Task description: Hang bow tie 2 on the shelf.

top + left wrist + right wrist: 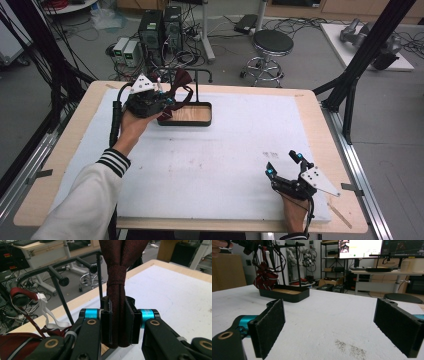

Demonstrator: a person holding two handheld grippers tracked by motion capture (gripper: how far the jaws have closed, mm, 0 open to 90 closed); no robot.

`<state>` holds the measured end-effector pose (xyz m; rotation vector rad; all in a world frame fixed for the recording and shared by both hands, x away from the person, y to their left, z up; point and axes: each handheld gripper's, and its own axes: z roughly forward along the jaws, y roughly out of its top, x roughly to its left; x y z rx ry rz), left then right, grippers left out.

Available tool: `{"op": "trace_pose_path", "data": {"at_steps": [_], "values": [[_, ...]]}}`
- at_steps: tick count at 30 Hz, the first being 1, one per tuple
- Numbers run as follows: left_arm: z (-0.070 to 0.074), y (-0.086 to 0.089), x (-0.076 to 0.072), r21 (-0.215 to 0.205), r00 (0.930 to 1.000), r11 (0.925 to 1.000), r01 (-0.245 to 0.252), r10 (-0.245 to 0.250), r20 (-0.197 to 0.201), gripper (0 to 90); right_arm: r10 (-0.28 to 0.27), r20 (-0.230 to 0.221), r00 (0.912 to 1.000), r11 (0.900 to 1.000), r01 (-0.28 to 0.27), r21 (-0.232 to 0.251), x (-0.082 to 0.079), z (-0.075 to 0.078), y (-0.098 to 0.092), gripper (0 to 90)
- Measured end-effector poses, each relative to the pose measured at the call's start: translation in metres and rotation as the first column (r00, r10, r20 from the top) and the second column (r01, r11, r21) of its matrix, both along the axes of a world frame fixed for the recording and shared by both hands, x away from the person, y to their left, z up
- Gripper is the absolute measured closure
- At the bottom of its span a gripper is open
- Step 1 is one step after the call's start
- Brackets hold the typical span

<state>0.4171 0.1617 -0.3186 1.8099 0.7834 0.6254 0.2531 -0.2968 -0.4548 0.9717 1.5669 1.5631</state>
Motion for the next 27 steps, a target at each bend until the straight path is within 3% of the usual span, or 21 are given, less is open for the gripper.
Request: {"op": "trace_pose_path", "data": {"at_steps": [5, 11, 16, 18, 27], "values": [[0.003, -0.002, 0.002, -0.007, 1.0000, 1.0000, -0.005, 0.005, -0.006, 77.7, -0.001, 0.001, 1.0000, 1.000, 0.001, 0.003, 0.000, 0.000, 0.000, 9.6], [0.014, -0.004, 0.005, -0.013, 0.9997, 0.9998, -0.015, 0.015, 0.017, 77.7, -0.002, -0.001, 1.0000, 1.000, 0.002, 0.004, 0.000, 0.000, 0.000, 9.6], [0.021, -0.007, 0.011, -0.029, 0.9993, 0.9991, -0.031, 0.031, 0.022, 77.7, 0.000, 0.000, 1.0000, 1.000, 0.000, 0.004, 0.000, 0.000, 0.000, 9.6], [0.023, -0.009, 0.013, -0.053, 0.9990, 0.9979, -0.038, 0.039, 0.022, 77.7, 0.000, 0.001, 1.0000, 1.000, 0.000, 0.003, 0.000, 0.000, 0.000, 9.6], [0.020, -0.014, 0.021, -0.087, 0.9957, 0.9920, -0.091, 0.092, 0.007, 77.7, 0.000, -0.001, 1.0000, 1.000, 0.000, 0.008, 0.000, 0.000, 0.000, 9.6]]}}
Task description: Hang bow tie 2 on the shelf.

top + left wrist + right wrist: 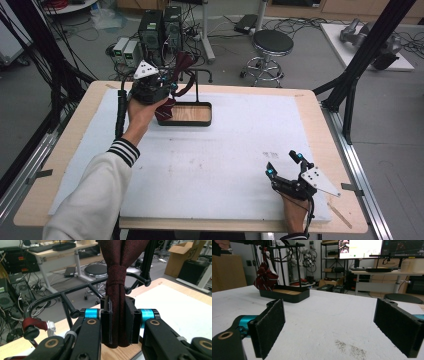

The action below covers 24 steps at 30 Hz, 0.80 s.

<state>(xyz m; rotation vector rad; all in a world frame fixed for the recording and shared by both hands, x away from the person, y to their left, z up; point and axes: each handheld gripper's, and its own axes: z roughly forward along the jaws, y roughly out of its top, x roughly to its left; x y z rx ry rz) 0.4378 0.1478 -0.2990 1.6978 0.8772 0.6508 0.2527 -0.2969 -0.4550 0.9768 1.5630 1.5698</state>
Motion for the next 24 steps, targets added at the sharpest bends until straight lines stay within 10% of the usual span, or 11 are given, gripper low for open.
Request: {"op": "trace_pose_path", "data": {"at_steps": [24], "values": [[-0.034, -0.002, 0.008, 0.033, 0.9860, 0.9913, -0.128, 0.131, -0.104, 77.7, 0.000, 0.001, 1.0000, 1.000, 0.000, 0.001, -0.001, 0.000, 0.000, 9.6]]}}
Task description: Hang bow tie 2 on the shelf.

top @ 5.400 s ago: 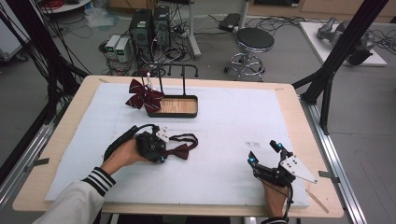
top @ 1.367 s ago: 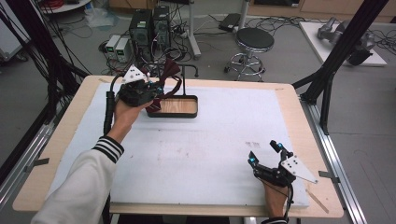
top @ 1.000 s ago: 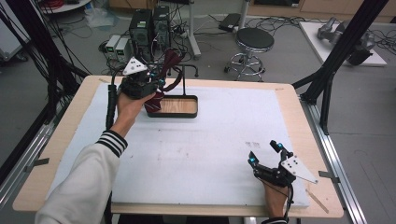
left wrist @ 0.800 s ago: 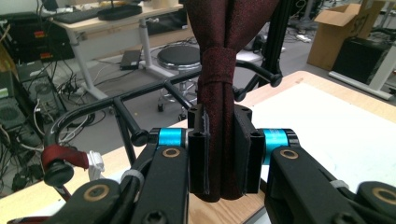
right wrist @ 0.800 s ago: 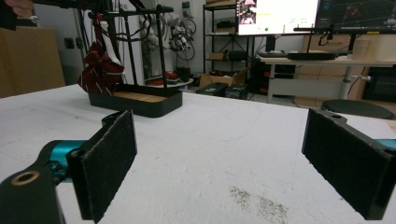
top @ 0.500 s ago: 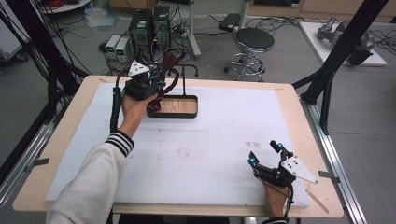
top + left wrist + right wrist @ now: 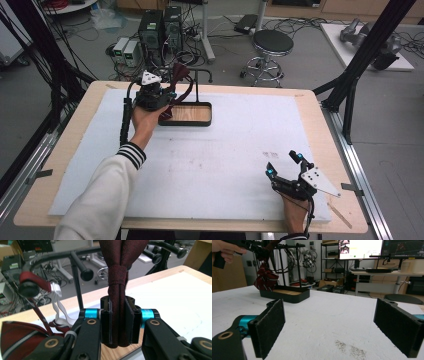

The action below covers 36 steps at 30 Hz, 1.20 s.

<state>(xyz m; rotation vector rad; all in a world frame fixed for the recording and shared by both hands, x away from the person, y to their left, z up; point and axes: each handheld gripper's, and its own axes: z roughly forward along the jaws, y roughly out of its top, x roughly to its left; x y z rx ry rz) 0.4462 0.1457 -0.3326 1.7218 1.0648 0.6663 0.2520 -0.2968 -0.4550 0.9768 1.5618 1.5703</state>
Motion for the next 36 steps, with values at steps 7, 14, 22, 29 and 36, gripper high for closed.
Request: {"op": "trace_pose_path", "data": {"at_steps": [7, 14, 22, 29, 36], "values": [[-0.007, 0.000, 0.002, 0.002, 0.9993, 0.9998, -0.022, 0.022, -0.031, 77.6, 0.001, 0.001, 1.0000, 1.000, -0.001, 0.000, 0.000, 0.000, 0.000, 9.6], [-0.013, -0.002, 0.004, 0.008, 0.9981, 0.9994, -0.033, 0.034, -0.051, 77.6, 0.001, 0.001, 1.0000, 1.000, -0.001, 0.000, 0.000, 0.000, 0.000, 9.6], [-0.019, 0.006, 0.003, -0.032, 0.9951, 0.9975, -0.062, 0.059, -0.079, 77.8, 0.001, 0.005, 1.0000, 1.000, -0.001, -0.002, 0.000, 0.000, 0.000, 9.6], [-0.025, 0.006, 0.006, 0.054, 0.9915, 0.9961, -0.069, 0.075, -0.107, 77.8, 0.000, 0.005, 1.0000, 1.000, 0.000, -0.003, 0.000, 0.000, 0.000, 9.6], [-0.032, 0.005, 0.010, 0.138, 0.9838, 0.9875, -0.076, 0.097, -0.151, 77.8, 0.002, 0.003, 1.0000, 1.000, -0.002, -0.001, 0.000, 0.000, 0.000, 9.6]]}}
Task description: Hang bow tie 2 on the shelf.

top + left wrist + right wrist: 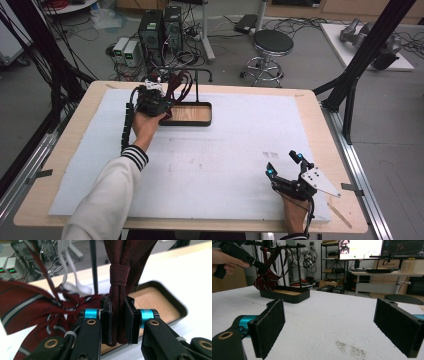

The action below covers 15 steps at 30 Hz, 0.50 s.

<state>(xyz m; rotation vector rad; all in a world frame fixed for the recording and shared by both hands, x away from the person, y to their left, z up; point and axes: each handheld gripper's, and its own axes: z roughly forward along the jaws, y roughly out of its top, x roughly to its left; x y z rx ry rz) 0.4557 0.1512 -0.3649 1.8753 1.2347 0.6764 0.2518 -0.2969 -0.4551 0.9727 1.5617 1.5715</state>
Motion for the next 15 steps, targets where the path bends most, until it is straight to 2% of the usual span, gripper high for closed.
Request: {"op": "trace_pose_path", "data": {"at_steps": [2, 4, 10, 15], "values": [[-0.0034, 0.0002, 0.0010, 0.016, 1.0000, 0.9999, 0.001, -0.001, -0.010, 77.8, 0.000, 0.003, 1.0000, 1.000, 0.000, -0.001, 0.0002, 0.0000, -0.0002, 9.6], [-0.0054, -0.0002, 0.0015, 0.005, 0.9999, 1.0000, 0.003, -0.003, -0.013, 77.7, -0.001, 0.002, 1.0000, 1.000, 0.001, -0.001, 0.0002, 0.0000, -0.0003, 9.6], [-0.0081, -0.0034, 0.0013, 0.043, 0.9995, 0.9988, 0.023, -0.022, -0.021, 77.5, -0.002, 0.002, 1.0000, 1.000, 0.002, 0.000, 0.0003, 0.0000, -0.0002, 9.6], [-0.0072, -0.0021, 0.0000, 0.036, 0.9992, 0.9986, 0.039, -0.039, -0.013, 74.3, -0.002, 0.004, 1.0000, 1.000, 0.002, -0.004, 0.0005, -0.0001, -0.0006, 9.6]]}}
